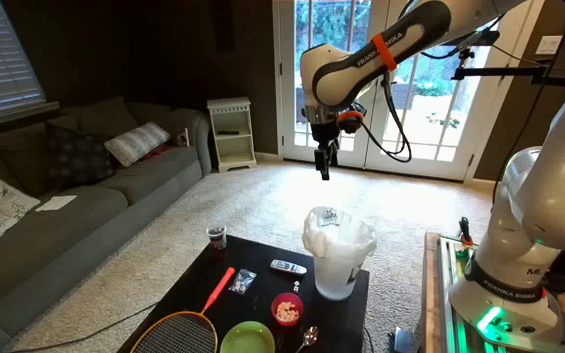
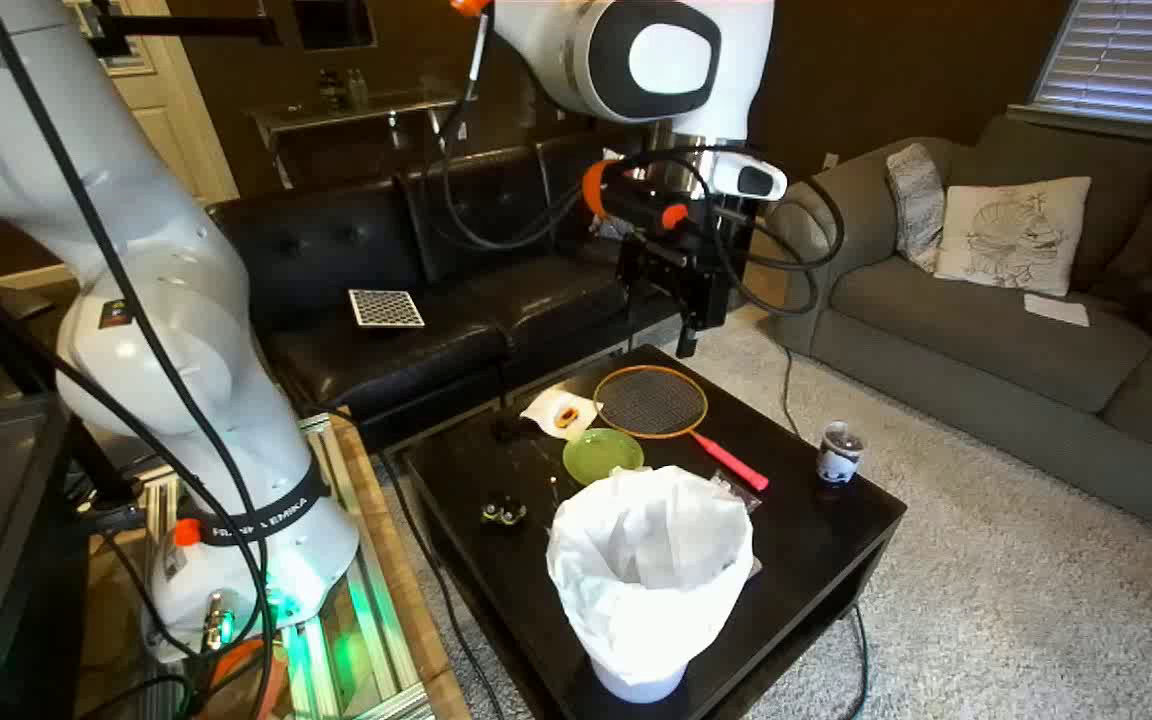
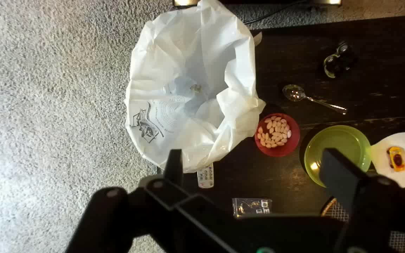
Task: Push the toy car forwards
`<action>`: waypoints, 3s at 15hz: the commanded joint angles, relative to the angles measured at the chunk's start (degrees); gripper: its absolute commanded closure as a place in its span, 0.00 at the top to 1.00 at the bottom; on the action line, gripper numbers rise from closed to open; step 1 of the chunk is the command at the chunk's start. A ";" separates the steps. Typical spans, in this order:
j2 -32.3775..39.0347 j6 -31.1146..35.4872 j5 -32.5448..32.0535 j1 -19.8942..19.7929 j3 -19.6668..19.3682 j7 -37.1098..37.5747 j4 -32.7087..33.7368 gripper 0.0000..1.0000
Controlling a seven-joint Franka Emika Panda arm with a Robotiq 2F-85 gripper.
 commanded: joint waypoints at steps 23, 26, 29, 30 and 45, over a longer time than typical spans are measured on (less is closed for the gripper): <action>25.92 13.20 -9.95 12.47 14.13 -8.62 -0.23 1.00; 26.00 12.08 -8.16 12.49 14.26 -7.77 -0.14 1.00; 26.07 12.09 -8.15 12.35 14.15 -7.71 0.15 1.00; 25.99 12.09 -8.15 12.34 14.13 -7.71 0.19 1.00; 57.16 23.93 -8.41 19.60 19.57 -10.17 13.13 1.00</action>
